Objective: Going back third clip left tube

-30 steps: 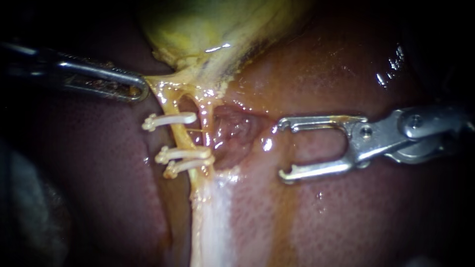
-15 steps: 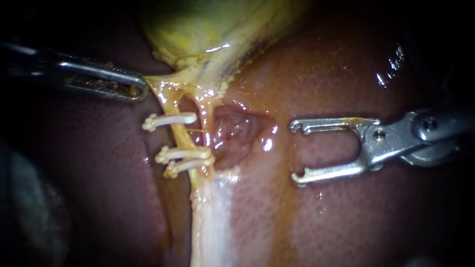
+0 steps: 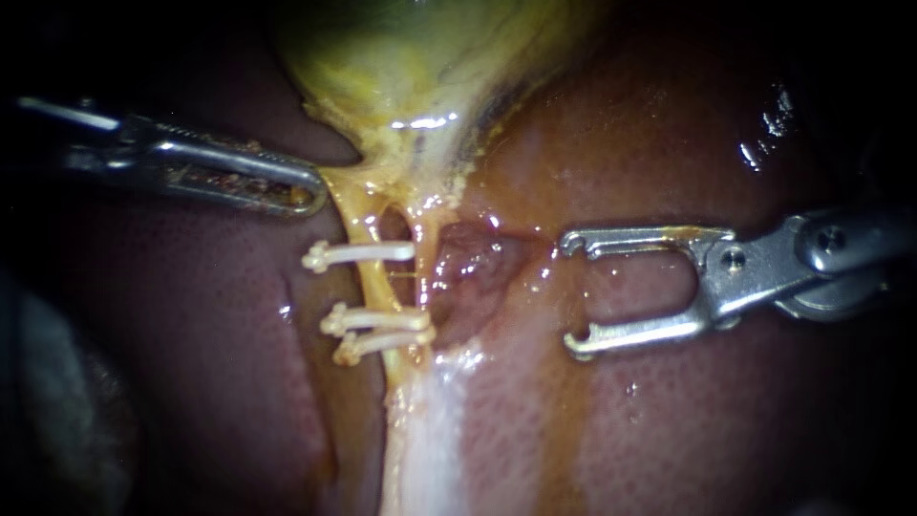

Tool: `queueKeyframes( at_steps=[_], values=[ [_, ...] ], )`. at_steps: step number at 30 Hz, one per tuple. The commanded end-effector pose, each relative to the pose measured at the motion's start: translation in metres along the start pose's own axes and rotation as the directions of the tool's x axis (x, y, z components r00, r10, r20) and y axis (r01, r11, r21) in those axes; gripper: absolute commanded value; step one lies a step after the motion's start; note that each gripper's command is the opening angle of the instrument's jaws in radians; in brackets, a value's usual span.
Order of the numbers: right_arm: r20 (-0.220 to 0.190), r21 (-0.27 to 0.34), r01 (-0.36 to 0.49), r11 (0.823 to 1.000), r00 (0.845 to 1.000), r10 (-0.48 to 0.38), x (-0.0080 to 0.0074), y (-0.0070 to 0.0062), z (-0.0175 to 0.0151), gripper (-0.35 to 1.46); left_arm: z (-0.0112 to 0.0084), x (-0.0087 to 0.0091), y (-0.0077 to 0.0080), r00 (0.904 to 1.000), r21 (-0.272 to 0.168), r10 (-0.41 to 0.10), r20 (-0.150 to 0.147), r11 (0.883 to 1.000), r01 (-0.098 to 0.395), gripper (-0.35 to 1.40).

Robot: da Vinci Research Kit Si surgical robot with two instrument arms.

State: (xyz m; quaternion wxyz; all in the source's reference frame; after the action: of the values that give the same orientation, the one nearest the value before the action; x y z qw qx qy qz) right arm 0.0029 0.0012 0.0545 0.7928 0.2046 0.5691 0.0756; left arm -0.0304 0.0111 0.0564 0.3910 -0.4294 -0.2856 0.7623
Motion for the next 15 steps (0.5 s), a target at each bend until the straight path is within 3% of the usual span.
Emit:
queueKeyframes(
  at_steps=[1, 15],
  values=[
    [0.0, 0.0, 0.0, 1.0, 1.0, 0.0, 0.0, 0.0, 0.0, 0.49, 0.0003, -0.0001, 0.0, 1.0, -0.001, 0.001, 0.001, 1.0, -0.001, -0.35],
    [0.0, 0.0, 0.0, 1.0, 1.0, 0.0, -0.0001, 0.0, -0.0001, 0.49, 0.0013, -0.0006, -0.0003, 1.0, -0.005, 0.005, 0.003, 1.0, -0.005, -0.35]
  ],
)
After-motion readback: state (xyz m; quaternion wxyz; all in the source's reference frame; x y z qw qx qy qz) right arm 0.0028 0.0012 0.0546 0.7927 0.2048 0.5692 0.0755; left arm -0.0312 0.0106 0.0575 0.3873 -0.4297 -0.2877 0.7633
